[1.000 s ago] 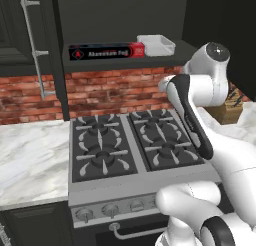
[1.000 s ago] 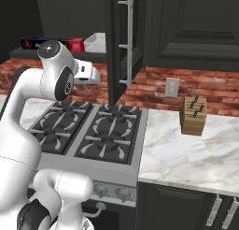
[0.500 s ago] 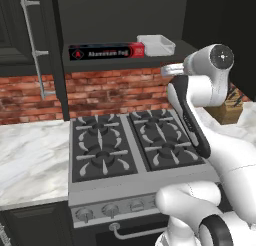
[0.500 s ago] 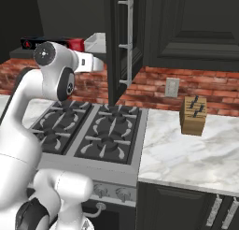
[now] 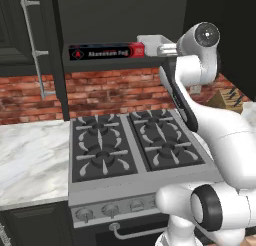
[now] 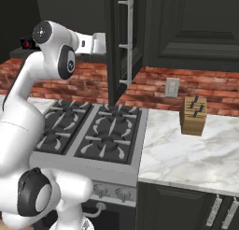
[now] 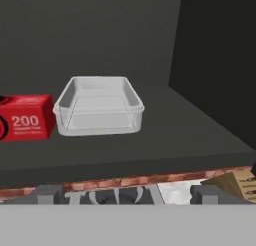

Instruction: Retrieve the tupperware and aluminum foil from the cabinet and place them on the dining counter near the plate with onion and eggplant to prepare for storing leftovers.

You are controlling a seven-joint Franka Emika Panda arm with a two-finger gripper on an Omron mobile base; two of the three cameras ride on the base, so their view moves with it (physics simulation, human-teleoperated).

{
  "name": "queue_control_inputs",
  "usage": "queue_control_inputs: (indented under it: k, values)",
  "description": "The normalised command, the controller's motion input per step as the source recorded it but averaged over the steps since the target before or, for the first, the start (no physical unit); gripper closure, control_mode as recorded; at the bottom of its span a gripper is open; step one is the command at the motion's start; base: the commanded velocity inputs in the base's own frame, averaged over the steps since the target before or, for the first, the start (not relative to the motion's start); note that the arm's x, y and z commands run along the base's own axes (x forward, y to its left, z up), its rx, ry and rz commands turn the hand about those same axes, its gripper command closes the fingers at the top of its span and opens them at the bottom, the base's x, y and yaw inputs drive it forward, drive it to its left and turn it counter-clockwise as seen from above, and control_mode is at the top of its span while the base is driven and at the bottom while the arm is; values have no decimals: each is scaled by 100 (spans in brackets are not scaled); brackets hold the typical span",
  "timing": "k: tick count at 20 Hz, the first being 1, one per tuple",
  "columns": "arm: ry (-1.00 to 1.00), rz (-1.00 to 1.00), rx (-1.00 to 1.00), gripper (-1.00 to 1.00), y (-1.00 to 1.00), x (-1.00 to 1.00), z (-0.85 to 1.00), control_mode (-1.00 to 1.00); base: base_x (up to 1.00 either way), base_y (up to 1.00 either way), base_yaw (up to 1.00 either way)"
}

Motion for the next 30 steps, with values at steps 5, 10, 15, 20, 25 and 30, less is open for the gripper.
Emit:
queue_control_inputs:
  k: [5, 10, 15, 20, 25, 30]
  values:
    - [0, -7, 2, -100, -10, 45, 29, -100, 0, 0, 0]
    - [0, -1, 2, -100, -14, 52, -1, -100, 0, 0, 0]
    - [0, 0, 1, -100, -6, 55, -14, -100, 0, 0, 0]
    - [0, 0, 4, -100, -15, 65, -15, -100, 0, 0, 0]
    - [0, 0, 6, -100, -17, 67, -6, -100, 0, 0, 0]
    - [3, 0, 4, -100, -3, 65, -17, -100, 0, 0, 0]
